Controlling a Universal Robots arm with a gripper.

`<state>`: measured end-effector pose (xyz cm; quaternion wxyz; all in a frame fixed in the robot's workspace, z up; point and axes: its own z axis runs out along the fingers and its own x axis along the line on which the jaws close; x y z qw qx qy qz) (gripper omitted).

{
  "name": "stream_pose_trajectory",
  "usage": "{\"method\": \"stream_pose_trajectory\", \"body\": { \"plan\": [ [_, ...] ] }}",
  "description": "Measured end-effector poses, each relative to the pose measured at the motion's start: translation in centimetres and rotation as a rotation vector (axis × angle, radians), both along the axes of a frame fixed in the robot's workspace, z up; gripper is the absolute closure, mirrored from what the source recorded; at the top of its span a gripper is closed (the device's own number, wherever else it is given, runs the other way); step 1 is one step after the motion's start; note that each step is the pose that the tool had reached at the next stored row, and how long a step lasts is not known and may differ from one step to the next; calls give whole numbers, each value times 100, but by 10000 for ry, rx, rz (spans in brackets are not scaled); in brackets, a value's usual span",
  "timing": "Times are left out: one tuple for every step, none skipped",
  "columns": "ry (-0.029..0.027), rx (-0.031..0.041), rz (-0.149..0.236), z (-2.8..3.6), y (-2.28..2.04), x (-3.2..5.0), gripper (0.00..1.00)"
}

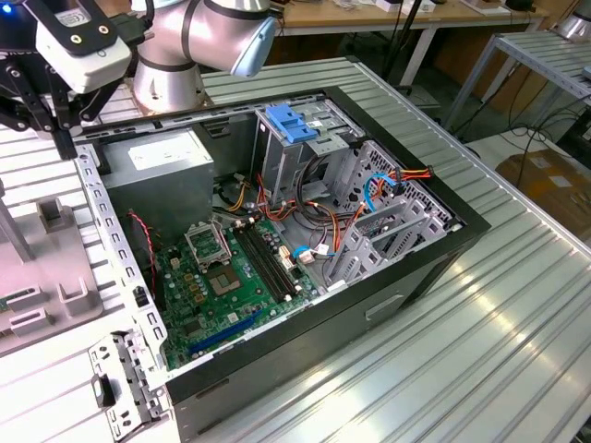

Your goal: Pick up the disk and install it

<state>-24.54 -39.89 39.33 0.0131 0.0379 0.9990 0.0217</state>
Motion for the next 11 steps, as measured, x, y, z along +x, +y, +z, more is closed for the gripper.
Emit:
{"method": "stream_pose_trajectory", "body": {
  "plan": [
    [0,-1,0,0,0,-8,89],
    [0,0,0,0,0,-16,89],
    [0,0,0,0,0,-24,89],
    [0,0,0,0,0,-36,89],
    [0,-1,1,0,0,-45,89],
    [0,0,0,0,0,-51,89],
    [0,0,0,0,0,-60,89],
    [0,0,0,0,0,-66,89],
    [1,-1,0,0,0,-81,89],
    [0,-1,1,0,0,-102,89],
    [0,0,1,0,0,-111,89]
  ]
}}
